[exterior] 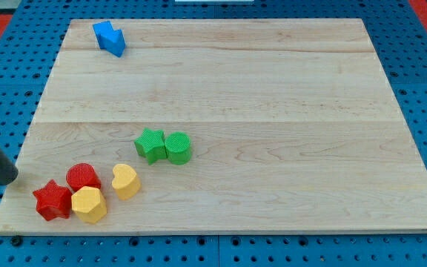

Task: Move the yellow blocks away from the red blocks

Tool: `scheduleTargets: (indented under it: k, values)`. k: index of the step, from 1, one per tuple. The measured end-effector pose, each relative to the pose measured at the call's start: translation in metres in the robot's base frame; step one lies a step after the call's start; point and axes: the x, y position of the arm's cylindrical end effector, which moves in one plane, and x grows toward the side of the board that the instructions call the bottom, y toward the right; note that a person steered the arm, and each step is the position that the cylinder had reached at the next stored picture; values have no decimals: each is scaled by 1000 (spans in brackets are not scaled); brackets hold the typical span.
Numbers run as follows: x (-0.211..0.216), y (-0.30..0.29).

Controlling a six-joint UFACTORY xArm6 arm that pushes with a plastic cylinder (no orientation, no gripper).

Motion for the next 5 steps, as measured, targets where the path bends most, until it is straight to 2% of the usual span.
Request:
scheduleTargets:
  k: [1,5]
  values:
    - [60,3]
    - [61,42]
